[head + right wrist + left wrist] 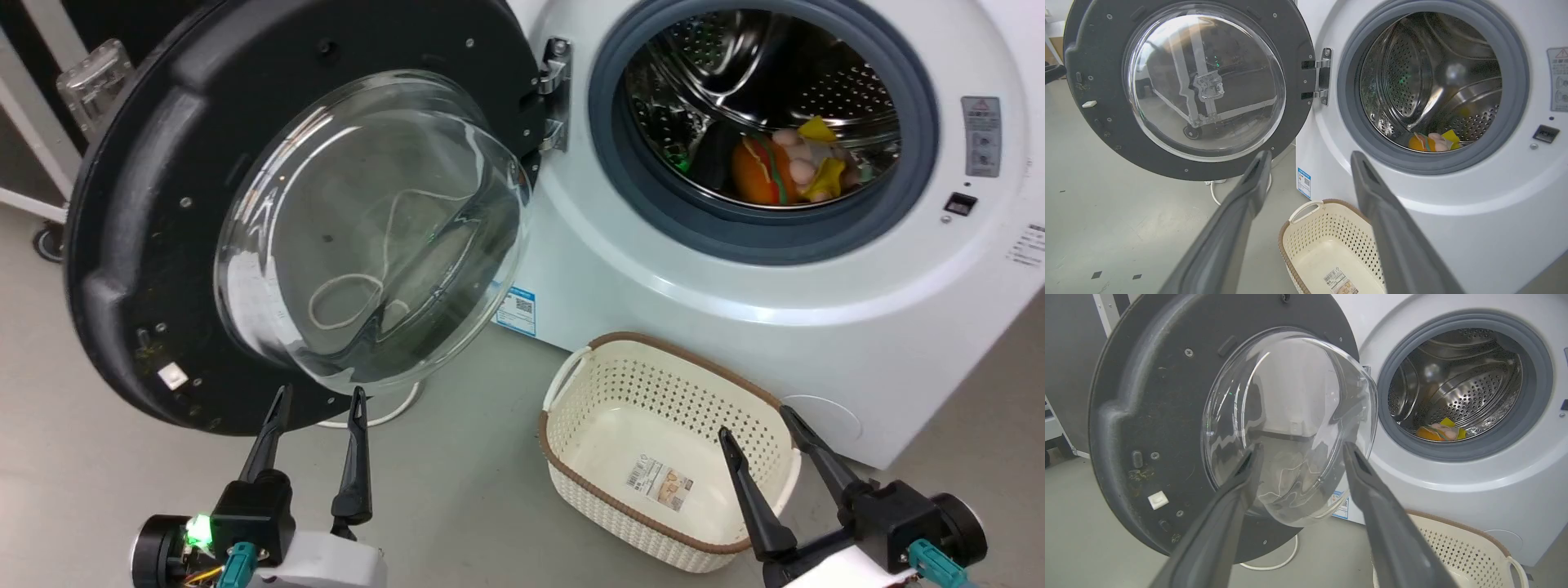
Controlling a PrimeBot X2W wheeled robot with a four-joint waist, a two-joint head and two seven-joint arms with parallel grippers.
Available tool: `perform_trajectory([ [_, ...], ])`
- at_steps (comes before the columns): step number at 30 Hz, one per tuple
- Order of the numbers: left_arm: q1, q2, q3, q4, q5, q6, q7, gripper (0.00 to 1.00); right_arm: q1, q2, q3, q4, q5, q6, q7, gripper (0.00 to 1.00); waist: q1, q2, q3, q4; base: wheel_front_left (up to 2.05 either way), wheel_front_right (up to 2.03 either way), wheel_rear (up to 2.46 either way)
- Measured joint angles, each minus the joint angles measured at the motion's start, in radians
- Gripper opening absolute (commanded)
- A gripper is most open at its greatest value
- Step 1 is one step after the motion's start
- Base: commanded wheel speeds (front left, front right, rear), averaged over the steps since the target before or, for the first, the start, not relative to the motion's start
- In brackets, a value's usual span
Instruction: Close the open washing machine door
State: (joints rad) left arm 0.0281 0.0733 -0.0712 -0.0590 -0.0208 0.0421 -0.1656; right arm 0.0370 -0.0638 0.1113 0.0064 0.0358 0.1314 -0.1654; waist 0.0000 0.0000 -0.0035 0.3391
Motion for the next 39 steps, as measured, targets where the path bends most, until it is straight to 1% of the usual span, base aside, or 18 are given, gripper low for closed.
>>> perform_trajectory([
  [3,0.0,0.0,0.0,-0.003,0.0,0.0,-0.004,1.0,0.001,0.0,0.0,0.001,0.001,0.0,-0.005,1.0,0.0,0.0,0.0,0.013,0.0,0.0,0.0],
  [4,0.001,0.0,-0.001,-0.003,-0.001,-0.001,-0.011,0.64,0.002,0.0,0.0,0.001,0.001,0.0,-0.01,1.0,0.0,0.0,0.0,0.021,0.0,0.0,0.0],
  [5,0.001,0.0,-0.001,-0.003,-0.001,-0.001,-0.011,0.0,0.002,0.0,0.0,0.001,0.001,0.0,-0.01,1.0,0.0,0.0,0.0,0.021,0.0,0.0,0.0],
  [11,0.004,0.0,0.002,-0.018,-0.043,-0.042,-0.022,0.0,0.025,0.001,-0.016,-0.005,0.001,0.0,-0.023,1.0,0.0,0.0,0.003,0.052,0.0,0.0,0.0],
  [16,-0.028,0.012,0.063,-0.072,-0.1,-0.08,-0.034,0.0,0.047,0.002,-0.039,-0.03,0.0,0.0,-0.034,1.0,0.0,0.0,0.023,0.071,0.0,0.0,0.0],
  [19,-0.077,0.019,0.132,-0.095,-0.172,-0.09,-0.04,0.0,0.049,-0.001,-0.041,-0.045,-0.002,0.0,-0.04,1.0,0.0,0.0,0.053,0.071,0.0,0.0,0.0],
  [21,-0.121,0.046,0.177,-0.095,-0.224,-0.099,-0.043,0.0,0.048,-0.012,-0.039,-0.051,-0.002,0.0,-0.046,1.0,0.0002,0.0,0.076,0.067,0.0,0.0,0.0],
  [23,-0.178,0.07,0.23,-0.094,-0.291,-0.104,-0.015,0.0,0.047,-0.028,-0.037,-0.057,-0.002,0.0,-0.049,1.0,0.0001,0.0,0.099,0.062,0.0,0.0,0.0],
  [25,-0.255,0.086,0.293,-0.074,-0.402,-0.104,0.044,0.0,0.045,-0.042,-0.037,-0.063,0.0,0.0,-0.053,1.0,0.0002,0.0,0.122,0.056,0.0,0.0,0.0],
  [28,-0.386,0.119,0.384,-0.011,-0.57,-0.083,0.149,0.0,0.037,-0.058,-0.037,-0.07,0.009,0.0,-0.058,1.0,0.0002,0.0,0.154,0.048,0.0,0.0,0.0],
  [29,-0.428,0.135,0.415,0.019,-0.621,-0.068,0.186,0.0,0.033,-0.064,-0.037,-0.073,0.013,0.0,-0.062,1.0,0.0002,0.0,0.164,0.045,0.0,0.0,0.0],
  [32,-0.519,0.215,0.482,0.126,-0.705,-0.03,0.284,0.0,0.017,-0.078,-0.031,-0.074,0.021,0.0,-0.067,1.0,0.0003,0.0,0.191,0.035,0.0,0.0,0.0],
  [34,-0.564,0.253,0.522,0.197,-0.763,0.001,0.348,0.0,0.008,-0.083,-0.027,-0.075,0.026,0.0,-0.07,1.0,0.0002,0.0,0.204,0.027,0.0,0.0,0.0],
  [37,-0.63,0.287,0.572,0.302,-0.867,0.057,0.47,0.0,-0.002,-0.091,-0.024,-0.077,0.029,0.0,-0.078,1.0,0.0002,0.0,0.222,0.017,0.0,0.0,0.0],
  [38,-0.683,0.306,0.607,0.389,-0.977,0.12,0.616,0.0,-0.002,-0.098,-0.022,-0.078,0.036,0.0,-0.085,1.0,0.0002,0.0,0.235,0.01,0.0,0.0,0.0],
  [39,-0.693,0.314,0.61,0.408,-1.008,0.132,0.665,0.0,-0.002,-0.099,-0.021,-0.077,0.037,0.0,-0.087,1.0,0.0001,0.0,0.238,0.009,0.0,0.0,0.0],
])
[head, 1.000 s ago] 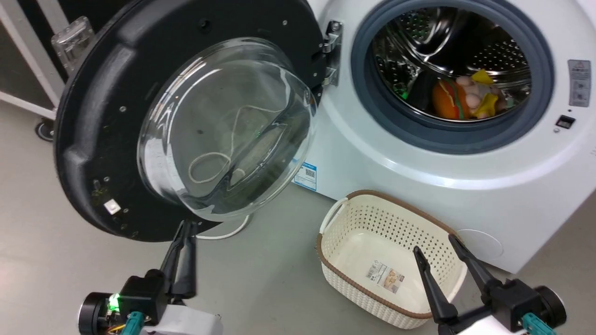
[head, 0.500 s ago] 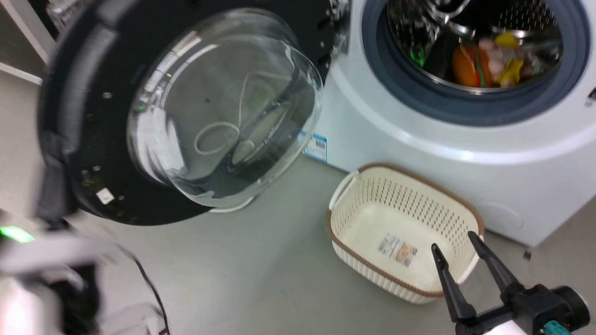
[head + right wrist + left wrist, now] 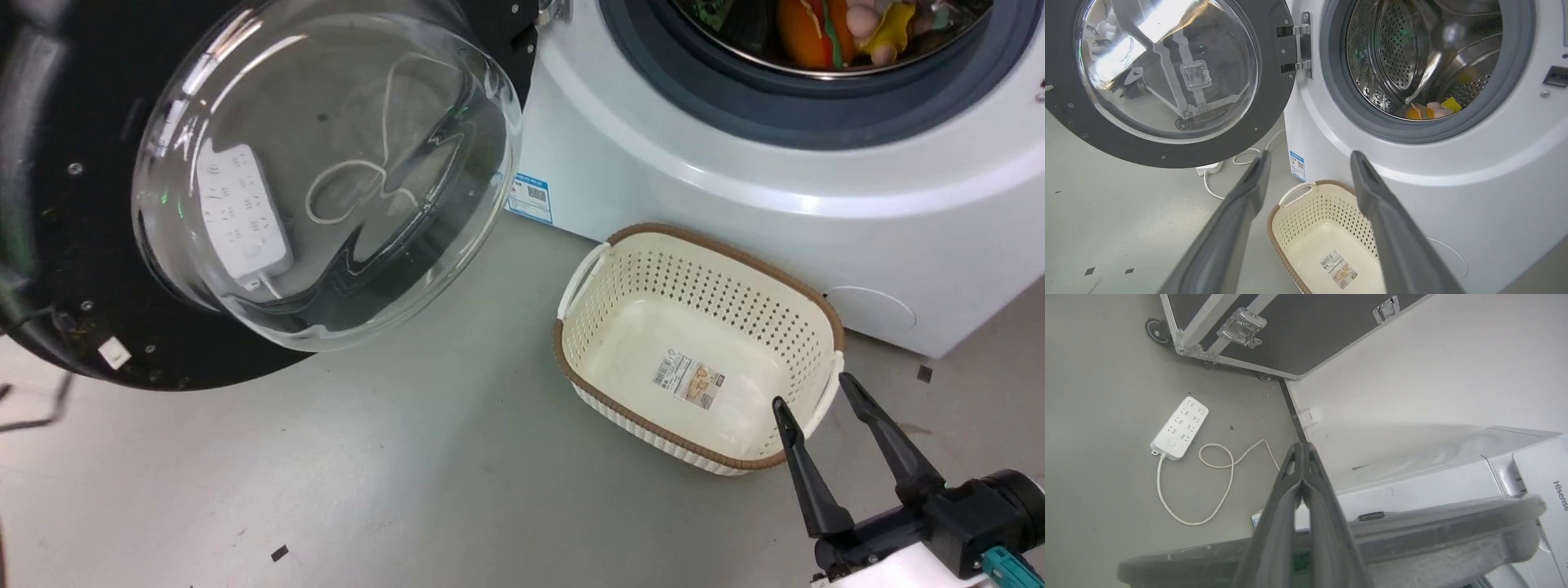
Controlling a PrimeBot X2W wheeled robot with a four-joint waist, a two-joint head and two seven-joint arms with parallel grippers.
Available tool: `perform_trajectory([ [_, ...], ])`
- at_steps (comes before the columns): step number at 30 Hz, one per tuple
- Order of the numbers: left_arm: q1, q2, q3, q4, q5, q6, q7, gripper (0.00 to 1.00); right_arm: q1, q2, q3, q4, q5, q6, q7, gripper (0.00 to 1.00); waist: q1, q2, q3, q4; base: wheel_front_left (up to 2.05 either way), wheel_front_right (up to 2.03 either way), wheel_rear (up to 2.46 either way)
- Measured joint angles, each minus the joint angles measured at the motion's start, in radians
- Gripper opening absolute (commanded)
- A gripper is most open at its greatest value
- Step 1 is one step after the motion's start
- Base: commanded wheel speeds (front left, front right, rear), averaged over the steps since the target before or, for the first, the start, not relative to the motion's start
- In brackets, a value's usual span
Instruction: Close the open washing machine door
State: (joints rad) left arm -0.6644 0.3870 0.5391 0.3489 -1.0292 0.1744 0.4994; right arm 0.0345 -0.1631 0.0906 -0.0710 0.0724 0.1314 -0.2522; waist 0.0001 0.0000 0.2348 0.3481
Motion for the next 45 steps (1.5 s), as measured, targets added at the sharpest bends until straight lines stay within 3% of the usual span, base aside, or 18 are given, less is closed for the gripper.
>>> perform_trajectory([
  [5,-0.008,0.028,-0.011,0.011,-0.116,0.01,0.239,0.0,0.0,-0.003,0.004,0.0,0.004,0.0,-0.005,1.0,-0.0002,0.0,0.0,-0.009,0.0,0.0,0.0],
  [9,0.035,0.023,-0.028,-0.054,-0.201,-0.01,0.404,0.0,0.0,-0.002,0.001,0.005,0.006,0.0,-0.005,1.0,-0.0002,0.0,-0.012,-0.015,0.0,0.0,0.0],
  [15,0.169,-0.052,-0.068,-0.19,-0.303,-0.003,0.597,0.0,0.002,0.015,-0.012,0.022,0.005,0.0,-0.005,1.0,-0.0002,0.0,-0.052,-0.016,0.0,0.0,0.0],
  [22,0.31,-0.174,-0.175,-0.372,-0.337,-0.019,0.689,0.0,0.003,0.041,-0.026,0.035,-0.002,0.0,-0.005,1.0,-0.0003,0.0,-0.1,-0.023,0.0,0.0,0.0],
  [27,0.401,-0.299,-0.288,-0.481,-0.338,-0.022,0.685,0.0,0.002,0.048,-0.042,0.038,-0.011,0.0,-0.005,1.0,-0.0003,0.0,-0.11,-0.046,0.0,0.0,0.0],
  [32,0.484,-0.331,-0.439,-0.513,-0.387,-0.058,0.614,0.0,0.001,0.052,-0.088,0.038,-0.018,0.0,-0.005,1.0,-0.0003,0.0,-0.109,-0.084,0.0,0.0,0.0],
  [40,0.515,-0.334,-0.758,-0.428,-0.494,-0.155,0.258,0.0,-0.017,0.04,-0.181,0.034,-0.029,0.0,-0.005,1.0,-0.0001,0.0001,-0.083,-0.19,0.0,0.0,0.0],
  [45,0.435,-0.336,-0.896,-0.309,-0.52,-0.204,0.049,0.0,-0.04,0.028,-0.215,0.032,-0.023,0.0,-0.005,1.0,-0.0001,0.0001,-0.054,-0.279,0.0,0.0,0.0],
])
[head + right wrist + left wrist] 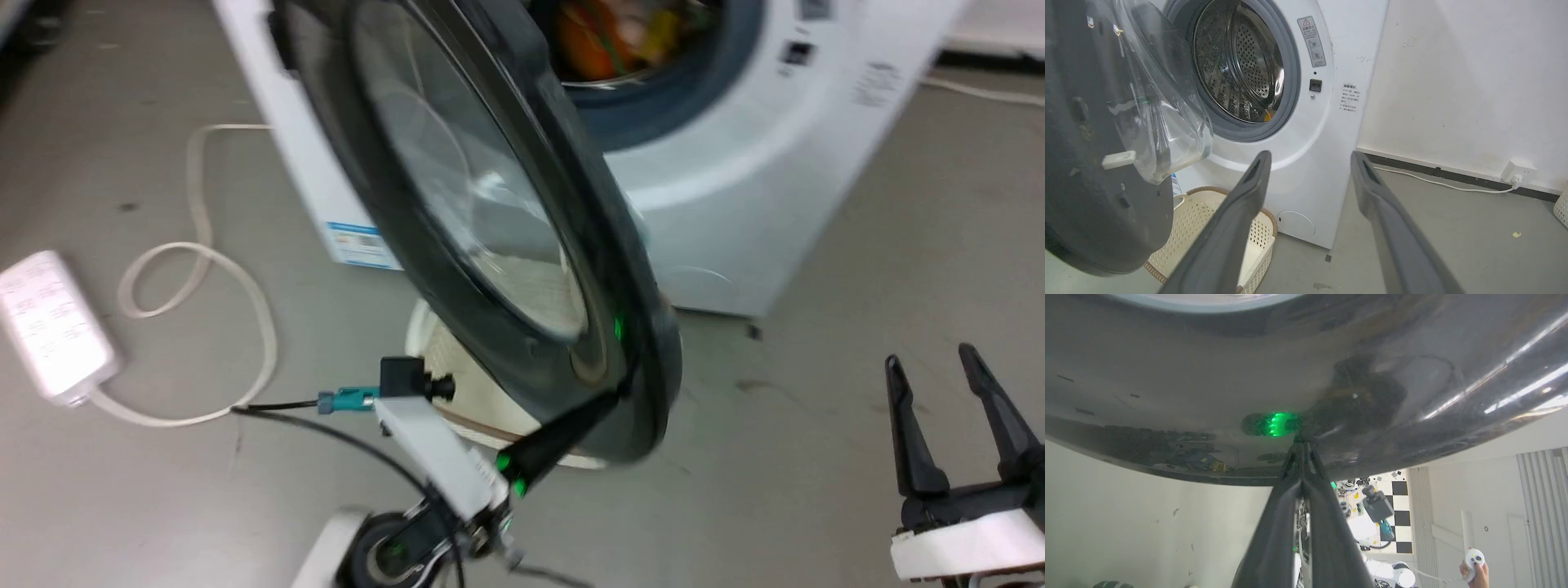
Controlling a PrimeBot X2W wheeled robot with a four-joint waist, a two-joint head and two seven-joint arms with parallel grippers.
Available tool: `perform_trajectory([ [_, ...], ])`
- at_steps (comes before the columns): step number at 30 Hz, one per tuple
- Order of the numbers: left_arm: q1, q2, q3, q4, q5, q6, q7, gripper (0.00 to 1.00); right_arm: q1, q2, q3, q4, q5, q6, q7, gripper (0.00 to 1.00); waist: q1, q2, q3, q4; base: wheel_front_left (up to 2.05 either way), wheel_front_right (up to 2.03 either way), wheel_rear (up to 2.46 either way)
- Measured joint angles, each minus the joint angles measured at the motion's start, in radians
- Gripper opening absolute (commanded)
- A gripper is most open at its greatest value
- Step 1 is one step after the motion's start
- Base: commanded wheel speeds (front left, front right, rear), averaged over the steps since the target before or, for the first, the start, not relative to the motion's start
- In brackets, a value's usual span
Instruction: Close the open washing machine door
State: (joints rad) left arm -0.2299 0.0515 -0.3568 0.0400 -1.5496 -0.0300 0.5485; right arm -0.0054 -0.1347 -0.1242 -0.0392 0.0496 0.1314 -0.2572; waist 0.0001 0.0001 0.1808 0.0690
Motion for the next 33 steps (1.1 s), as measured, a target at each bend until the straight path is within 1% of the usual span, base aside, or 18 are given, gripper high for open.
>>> perform_trajectory([
  [6,-0.158,0.001,-0.127,0.145,-0.105,-0.038,-0.28,0.0,-0.011,0.0,0.003,0.002,0.016,0.0,0.0,1.0,0.0,0.0,0.045,-0.113,0.0,0.0,0.0],
  [10,-0.296,-0.002,-0.185,0.259,-0.163,-0.054,-0.47,0.0,-0.026,0.009,0.021,0.006,0.023,0.0,0.0,1.0,0.0001,0.0,0.079,-0.182,0.0,0.0,0.0],
  [15,-0.469,-0.002,-0.243,0.393,-0.252,-0.077,-0.648,0.0,-0.031,0.021,0.046,0.016,0.031,0.0,0.0,1.0,0.0001,0.0,0.12,-0.252,0.0,0.0,0.0],
  [18,-0.543,-0.002,-0.28,0.441,-0.324,-0.087,-0.704,0.0,-0.035,0.026,0.056,0.023,0.032,0.0,0.0,1.0,0.0001,0.0,0.14,-0.276,0.0,0.0,0.0],
  [21,-0.587,-0.003,-0.311,0.471,-0.388,-0.092,-0.739,0.0,-0.042,0.027,0.057,0.029,0.033,0.0,0.0,1.0,0.0002,0.0,0.149,-0.283,0.0,0.0,0.0],
  [25,-0.595,-0.003,-0.337,0.458,-0.411,-0.094,-0.756,0.0,-0.042,0.027,0.054,0.032,0.033,0.0,0.0,1.0,0.0,0.0,0.13,-0.265,0.0,0.0,0.0],
  [27,-0.585,-0.003,-0.341,0.439,-0.383,-0.095,-0.762,0.0,-0.042,0.027,0.051,0.031,0.032,0.0,0.0,1.0,0.0,0.0,0.114,-0.253,0.0,0.0,0.0],
  [30,-0.531,0.0,-0.343,0.4,-0.3,-0.096,-0.769,0.0,-0.035,0.027,0.047,0.028,0.031,0.0,0.0,1.0,-0.0001,0.0,0.08,-0.231,0.0,0.0,0.0],
  [33,-0.446,0.037,-0.347,0.334,-0.199,-0.096,-0.781,0.0,-0.014,0.027,0.047,0.023,0.029,0.0,0.0,1.0,-0.0001,0.0,0.041,-0.202,0.0,0.0,0.0],
])
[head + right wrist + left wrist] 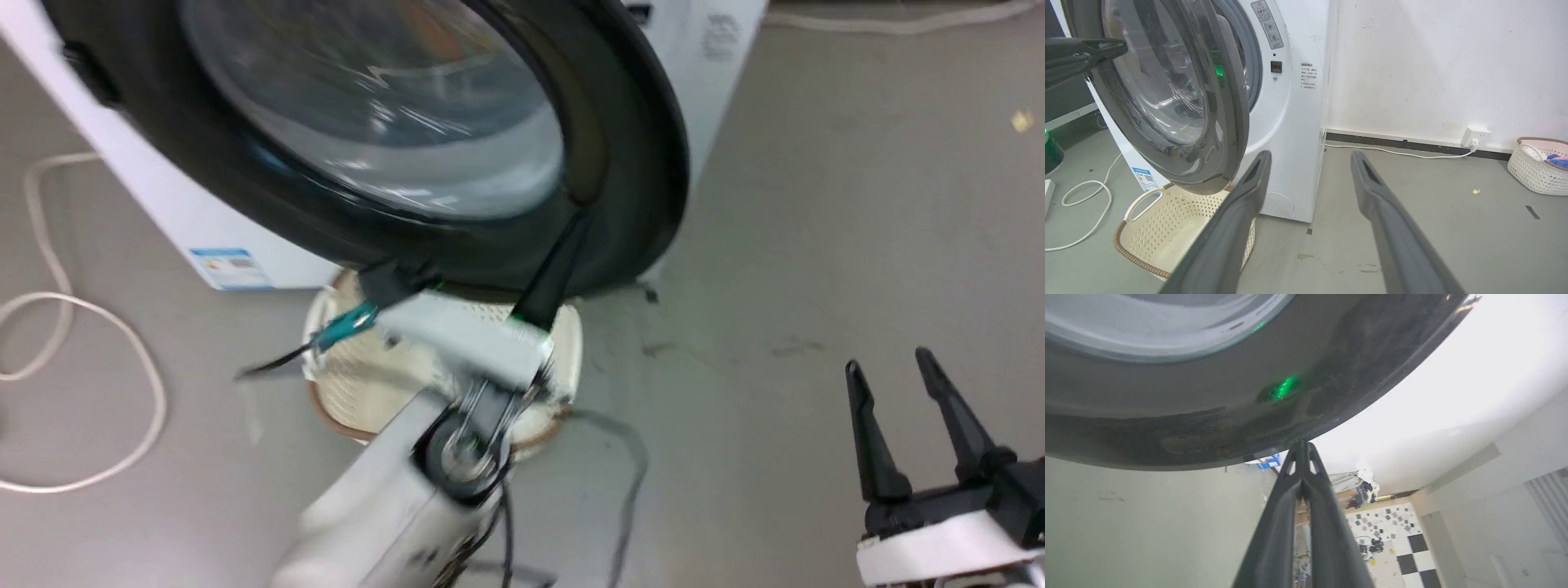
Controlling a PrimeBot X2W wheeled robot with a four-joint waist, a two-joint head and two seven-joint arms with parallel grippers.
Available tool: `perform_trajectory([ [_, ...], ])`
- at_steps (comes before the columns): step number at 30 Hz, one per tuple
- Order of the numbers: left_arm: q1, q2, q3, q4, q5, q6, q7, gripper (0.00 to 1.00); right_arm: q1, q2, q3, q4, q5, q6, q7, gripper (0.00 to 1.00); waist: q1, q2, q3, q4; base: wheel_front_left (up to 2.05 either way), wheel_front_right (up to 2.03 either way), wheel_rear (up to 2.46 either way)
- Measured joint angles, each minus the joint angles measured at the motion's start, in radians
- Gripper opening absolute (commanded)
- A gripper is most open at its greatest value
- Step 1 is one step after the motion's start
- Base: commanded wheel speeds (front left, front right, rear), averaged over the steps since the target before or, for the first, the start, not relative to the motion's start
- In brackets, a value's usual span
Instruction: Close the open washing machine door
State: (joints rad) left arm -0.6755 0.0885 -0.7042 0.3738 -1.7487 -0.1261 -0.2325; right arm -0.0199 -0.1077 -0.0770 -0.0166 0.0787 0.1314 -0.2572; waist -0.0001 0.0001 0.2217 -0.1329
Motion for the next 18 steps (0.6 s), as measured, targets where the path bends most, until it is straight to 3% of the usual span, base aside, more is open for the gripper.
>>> perform_trajectory([
  [1,0.028,0.023,-0.002,-0.025,0.05,0.0,-0.008,0.43,0.008,0.0,0.002,-0.002,-0.001,0.0,0.0,1.0,0.0,0.0,-0.014,0.011,0.0,0.0,0.0],
  [2,0.051,0.052,-0.002,-0.039,0.12,0.0,-0.017,1.0,0.016,0.002,0.003,-0.006,-0.001,0.0,0.0,1.0,0.0,0.0,-0.028,0.021,0.0,0.0,0.0],
  [4,0.106,0.108,0.035,-0.067,0.277,0.0,-0.024,1.0,0.031,0.005,-0.001,-0.012,0.0,0.0,0.0,1.0,0.0,0.0,-0.057,0.043,0.0,0.0,0.0],
  [8,0.258,0.167,0.221,-0.154,0.663,0.0,-0.025,1.0,0.06,0.012,-0.009,-0.028,0.0,0.0,0.0,1.0,-0.0001,-0.0001,-0.104,0.095,0.0,0.0,0.0],
  [11,0.377,0.17,0.314,-0.235,0.934,0.001,-0.025,1.0,0.076,0.014,-0.005,-0.044,0.0,0.0,0.0,1.0,-0.0001,-0.0001,-0.134,0.133,0.0,0.0,0.0],
  [14,0.478,0.167,0.374,-0.306,1.174,0.037,-0.025,1.0,0.086,0.016,0.002,-0.052,-0.001,0.0,0.0,1.0,-0.0001,0.0,-0.159,0.163,0.0,0.0,0.0],
  [18,0.588,0.139,0.431,-0.355,1.363,0.093,-0.025,1.0,0.1,0.023,0.007,-0.056,-0.003,0.0,0.0,1.0,-0.0001,-0.0001,-0.183,0.191,0.0,0.0,0.0],
])
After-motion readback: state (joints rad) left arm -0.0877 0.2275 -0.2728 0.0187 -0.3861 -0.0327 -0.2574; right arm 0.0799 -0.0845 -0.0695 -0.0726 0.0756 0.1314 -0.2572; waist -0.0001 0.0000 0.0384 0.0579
